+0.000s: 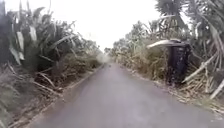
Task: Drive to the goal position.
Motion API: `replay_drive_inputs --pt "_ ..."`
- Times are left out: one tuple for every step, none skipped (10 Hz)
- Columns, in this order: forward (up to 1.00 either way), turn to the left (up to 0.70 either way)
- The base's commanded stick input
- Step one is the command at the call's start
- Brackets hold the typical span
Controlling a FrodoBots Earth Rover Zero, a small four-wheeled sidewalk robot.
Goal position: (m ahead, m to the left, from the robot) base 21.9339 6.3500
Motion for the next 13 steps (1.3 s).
replay_drive_inputs --pt "1.00 -0.09" --pt "1.00 -0.12" --pt "1.00 -0.29" --pt "1.00 -0.15" --pt "1.00 -0.02" --pt "1.00 0.00" --pt "1.00 0.00" --pt "1.00 0.00" --pt "1.00 0.00" --pt "1.00 0.00" --pt "1.00 0.00" --pt "1.00 0.00" --pt "1.00 0.00"
